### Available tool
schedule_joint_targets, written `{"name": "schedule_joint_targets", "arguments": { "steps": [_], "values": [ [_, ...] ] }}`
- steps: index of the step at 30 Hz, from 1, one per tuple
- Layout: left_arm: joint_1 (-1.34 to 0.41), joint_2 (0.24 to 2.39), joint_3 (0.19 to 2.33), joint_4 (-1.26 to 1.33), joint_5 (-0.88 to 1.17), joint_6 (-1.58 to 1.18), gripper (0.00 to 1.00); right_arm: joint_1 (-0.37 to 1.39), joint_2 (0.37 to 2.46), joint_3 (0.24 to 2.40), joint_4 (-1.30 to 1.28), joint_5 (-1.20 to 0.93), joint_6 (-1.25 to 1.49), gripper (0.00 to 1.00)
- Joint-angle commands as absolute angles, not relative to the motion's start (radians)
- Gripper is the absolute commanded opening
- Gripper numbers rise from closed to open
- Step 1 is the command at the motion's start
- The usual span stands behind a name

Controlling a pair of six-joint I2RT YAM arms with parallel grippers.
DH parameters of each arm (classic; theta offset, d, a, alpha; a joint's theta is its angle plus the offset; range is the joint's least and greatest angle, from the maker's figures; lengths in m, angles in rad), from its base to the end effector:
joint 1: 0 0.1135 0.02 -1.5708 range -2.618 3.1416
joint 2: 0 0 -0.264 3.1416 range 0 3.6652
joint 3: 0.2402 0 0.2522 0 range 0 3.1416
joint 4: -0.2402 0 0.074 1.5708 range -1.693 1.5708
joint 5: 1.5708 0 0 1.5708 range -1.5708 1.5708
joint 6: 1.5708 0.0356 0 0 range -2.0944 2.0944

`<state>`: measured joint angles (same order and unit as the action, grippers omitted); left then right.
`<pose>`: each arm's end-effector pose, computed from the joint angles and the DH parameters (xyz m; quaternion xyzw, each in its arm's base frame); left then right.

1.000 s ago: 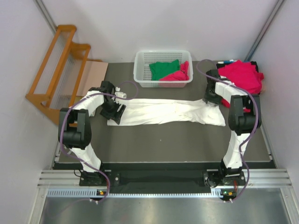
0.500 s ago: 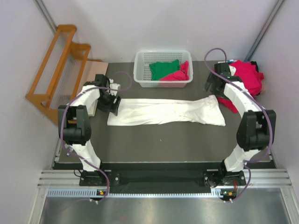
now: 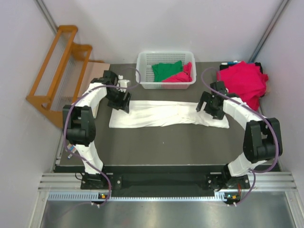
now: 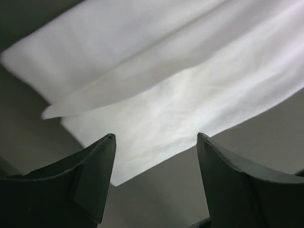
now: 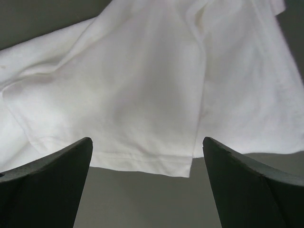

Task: Fold and stack the t-shirts
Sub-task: Fold the tshirt

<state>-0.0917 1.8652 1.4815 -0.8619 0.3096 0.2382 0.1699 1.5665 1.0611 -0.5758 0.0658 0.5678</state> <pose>0.3781 -0.0457 0.2278 0.1847 0.9577 -0.1400 0.1707 0.3096 0.0507 0.2147 0.1995 0.9490 0.0576 0.2374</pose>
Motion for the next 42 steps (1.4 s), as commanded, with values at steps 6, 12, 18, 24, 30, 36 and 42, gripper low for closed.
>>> {"name": "schedule_joint_targets", "arguments": {
  "steps": [6, 12, 18, 24, 30, 36, 42],
  "values": [
    [-0.121, 2.022, 1.517, -0.917, 0.400, 0.278, 0.73, 0.242, 1.606, 1.111, -0.492, 0.067, 0.603, 1.00],
    [-0.078, 2.102, 1.592, -0.923, 0.385, 0.273, 0.73, 0.248, 1.611, 1.114, -0.495, 0.086, 0.597, 1.00],
    [-0.075, 2.079, 1.611, -0.931, 0.380, 0.281, 0.73, 0.250, 1.628, 1.103, -0.489, 0.090, 0.597, 1.00],
    [-0.075, 2.072, 1.635, -0.943, 0.377, 0.282, 0.73, 0.252, 1.643, 1.112, -0.489, 0.087, 0.597, 1.00],
    [-0.075, 2.080, 1.681, -0.945, 0.420, 0.264, 0.73, 0.252, 1.654, 1.115, -0.488, 0.098, 0.597, 1.00],
    [-0.075, 2.124, 1.720, -0.934, 0.413, 0.245, 0.73, 0.252, 1.657, 1.118, -0.494, 0.098, 0.595, 1.00],
    [-0.075, 2.157, 1.721, -0.917, 0.387, 0.239, 0.73, 0.252, 1.654, 1.121, -0.503, 0.115, 0.583, 1.00]
  ]
}}
